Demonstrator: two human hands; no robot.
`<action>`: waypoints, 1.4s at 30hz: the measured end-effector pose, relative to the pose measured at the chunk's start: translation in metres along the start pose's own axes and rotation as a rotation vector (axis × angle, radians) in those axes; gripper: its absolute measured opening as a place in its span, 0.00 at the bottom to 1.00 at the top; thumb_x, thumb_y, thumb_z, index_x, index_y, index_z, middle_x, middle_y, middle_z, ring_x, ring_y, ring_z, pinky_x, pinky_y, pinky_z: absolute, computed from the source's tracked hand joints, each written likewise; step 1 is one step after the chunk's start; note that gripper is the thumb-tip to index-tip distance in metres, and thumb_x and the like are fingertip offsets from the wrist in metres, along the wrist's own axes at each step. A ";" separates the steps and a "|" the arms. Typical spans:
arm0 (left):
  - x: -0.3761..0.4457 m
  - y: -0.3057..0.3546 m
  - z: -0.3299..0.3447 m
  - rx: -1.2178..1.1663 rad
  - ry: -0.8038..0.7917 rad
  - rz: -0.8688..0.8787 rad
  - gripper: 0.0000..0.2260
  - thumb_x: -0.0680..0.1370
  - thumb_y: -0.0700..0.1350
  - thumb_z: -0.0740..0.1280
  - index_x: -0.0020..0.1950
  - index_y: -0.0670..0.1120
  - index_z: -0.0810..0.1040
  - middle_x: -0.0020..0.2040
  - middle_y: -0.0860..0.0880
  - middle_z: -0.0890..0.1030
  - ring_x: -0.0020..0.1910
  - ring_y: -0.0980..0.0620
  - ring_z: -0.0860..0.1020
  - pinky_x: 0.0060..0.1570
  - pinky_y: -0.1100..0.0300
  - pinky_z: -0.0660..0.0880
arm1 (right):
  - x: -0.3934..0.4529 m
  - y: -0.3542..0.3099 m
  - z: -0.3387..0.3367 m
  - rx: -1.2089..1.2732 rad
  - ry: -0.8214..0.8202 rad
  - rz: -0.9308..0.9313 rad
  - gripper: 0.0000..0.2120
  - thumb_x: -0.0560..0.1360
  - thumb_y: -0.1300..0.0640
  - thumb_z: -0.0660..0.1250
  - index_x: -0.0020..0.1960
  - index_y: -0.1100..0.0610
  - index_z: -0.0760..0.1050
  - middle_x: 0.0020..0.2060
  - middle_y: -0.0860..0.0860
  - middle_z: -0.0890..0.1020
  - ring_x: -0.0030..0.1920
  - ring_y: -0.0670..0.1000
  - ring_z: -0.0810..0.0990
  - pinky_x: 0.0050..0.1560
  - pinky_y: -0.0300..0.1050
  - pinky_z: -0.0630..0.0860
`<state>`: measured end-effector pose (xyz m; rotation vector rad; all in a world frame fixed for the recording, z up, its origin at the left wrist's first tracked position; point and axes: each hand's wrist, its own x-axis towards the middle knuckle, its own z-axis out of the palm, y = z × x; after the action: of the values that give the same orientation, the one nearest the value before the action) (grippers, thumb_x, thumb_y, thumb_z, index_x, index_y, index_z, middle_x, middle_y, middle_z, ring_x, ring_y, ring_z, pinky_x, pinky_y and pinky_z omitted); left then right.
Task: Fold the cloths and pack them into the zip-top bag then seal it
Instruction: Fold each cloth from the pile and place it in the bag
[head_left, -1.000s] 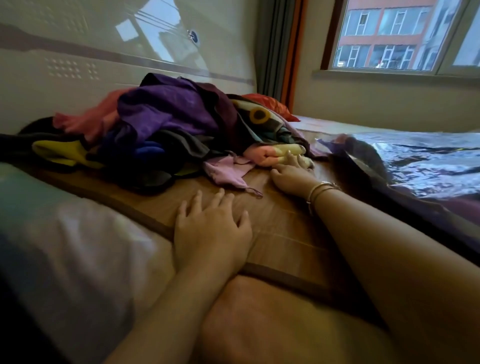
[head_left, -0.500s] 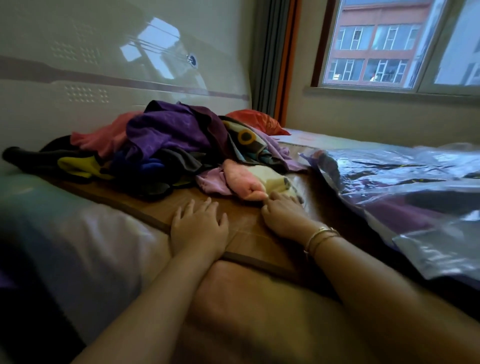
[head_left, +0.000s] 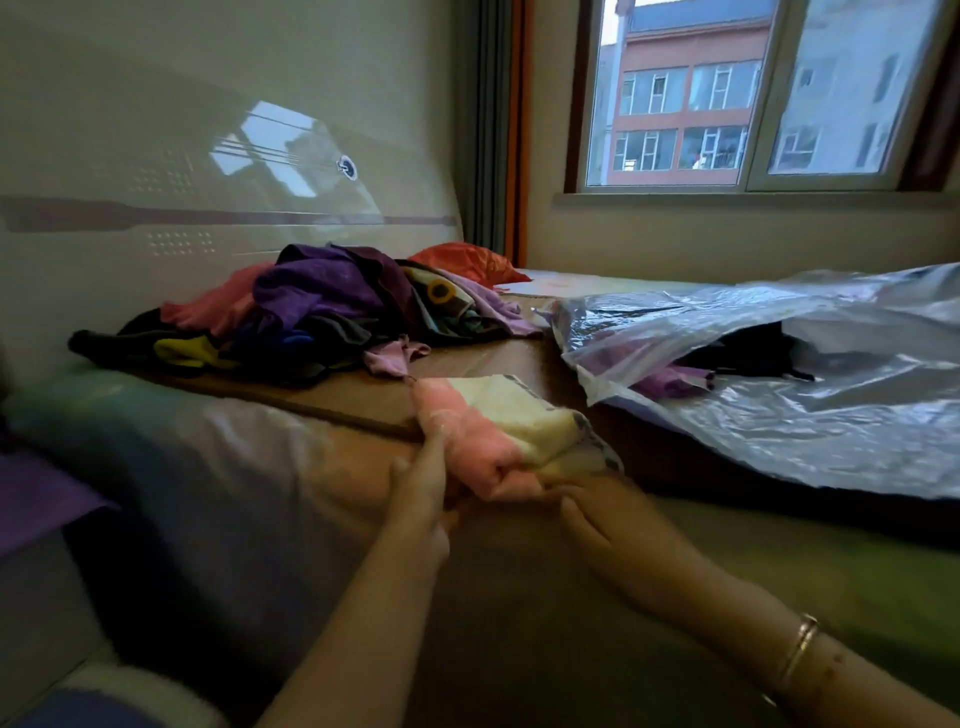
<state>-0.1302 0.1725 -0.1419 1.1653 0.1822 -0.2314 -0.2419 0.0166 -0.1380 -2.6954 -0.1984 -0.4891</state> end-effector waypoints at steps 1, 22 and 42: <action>-0.007 -0.002 -0.001 -0.025 -0.054 -0.064 0.23 0.74 0.58 0.68 0.62 0.44 0.75 0.53 0.42 0.81 0.47 0.45 0.80 0.35 0.56 0.78 | -0.009 0.000 -0.002 0.074 0.000 0.027 0.20 0.79 0.47 0.50 0.51 0.54 0.79 0.49 0.48 0.80 0.49 0.45 0.76 0.55 0.45 0.71; -0.043 -0.002 -0.027 0.130 -0.330 -0.138 0.25 0.78 0.58 0.61 0.69 0.44 0.71 0.59 0.40 0.80 0.60 0.42 0.78 0.59 0.48 0.74 | 0.014 0.002 -0.013 0.675 -0.022 0.733 0.23 0.78 0.40 0.59 0.59 0.59 0.71 0.42 0.55 0.77 0.39 0.55 0.79 0.45 0.51 0.78; -0.054 -0.008 -0.009 0.398 -0.243 -0.041 0.32 0.64 0.48 0.79 0.63 0.39 0.72 0.49 0.41 0.82 0.45 0.44 0.82 0.39 0.52 0.80 | -0.028 -0.002 -0.029 0.317 -0.147 0.552 0.29 0.74 0.59 0.67 0.68 0.61 0.56 0.50 0.54 0.74 0.51 0.54 0.78 0.47 0.48 0.80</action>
<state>-0.1842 0.1822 -0.1387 1.5152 -0.0588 -0.4573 -0.2774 0.0052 -0.1225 -2.3327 0.3899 -0.0810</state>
